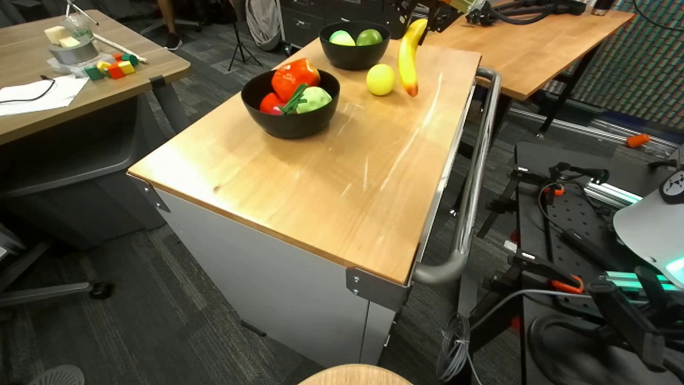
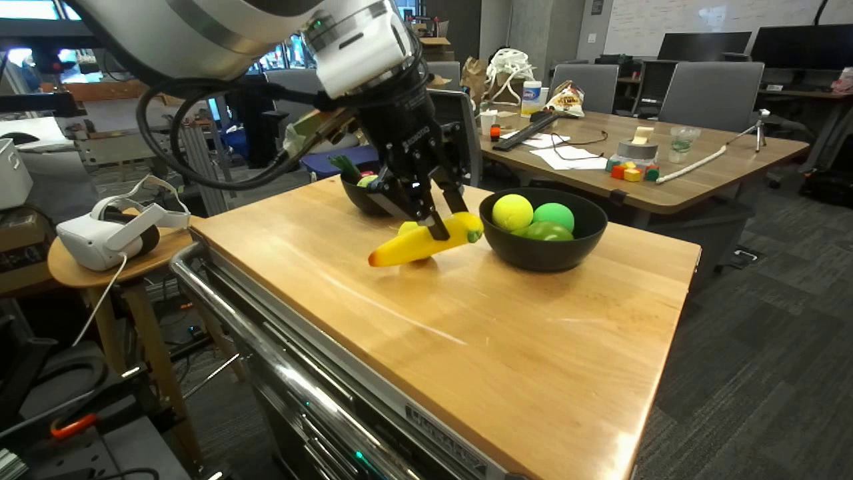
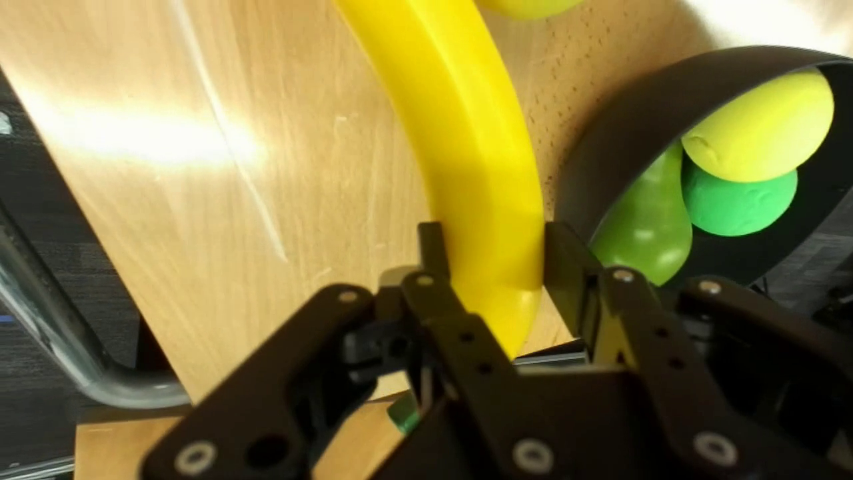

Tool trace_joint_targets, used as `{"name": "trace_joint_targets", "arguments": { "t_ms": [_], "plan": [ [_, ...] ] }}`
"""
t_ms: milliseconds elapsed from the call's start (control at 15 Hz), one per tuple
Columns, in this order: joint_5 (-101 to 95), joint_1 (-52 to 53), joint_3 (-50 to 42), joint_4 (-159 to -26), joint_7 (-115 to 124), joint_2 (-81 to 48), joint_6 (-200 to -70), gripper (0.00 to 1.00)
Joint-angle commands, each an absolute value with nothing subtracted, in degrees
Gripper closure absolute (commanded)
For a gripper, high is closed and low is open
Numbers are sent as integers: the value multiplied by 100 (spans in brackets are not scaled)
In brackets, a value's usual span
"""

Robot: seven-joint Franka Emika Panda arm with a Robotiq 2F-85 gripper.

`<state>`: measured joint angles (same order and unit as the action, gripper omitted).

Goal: Take one fruit from the left bowl and put it on the table then remove all the fruits from the right and left bowl and put them on the table respectively

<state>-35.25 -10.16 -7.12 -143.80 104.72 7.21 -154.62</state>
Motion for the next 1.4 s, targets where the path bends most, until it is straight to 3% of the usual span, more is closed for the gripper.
{"name": "trace_joint_targets", "arguments": {
  "t_ms": [0, 133, 200, 267, 600, 933, 1267, 1333],
  "plan": [
    [-3715, -1214, -638, -14478, 10631, 733, -15741, 83],
    [-3643, -1233, -665, -14463, 10498, 691, -15758, 80],
    [-3541, -1225, -684, -14446, 10379, 669, -15759, 51],
    [-3447, -1212, -699, -14420, 10261, 653, -15742, 34],
    [-3039, -1136, -706, -14164, 9335, 820, -15552, 0],
    [-2556, -908, -666, -13058, 7241, 809, -15009, 0],
    [-583, 336, -1394, -11891, 5024, -284, -14828, 0],
    [-1137, -289, -907, -12562, 5684, 328, -15076, 0]
  ]
}}
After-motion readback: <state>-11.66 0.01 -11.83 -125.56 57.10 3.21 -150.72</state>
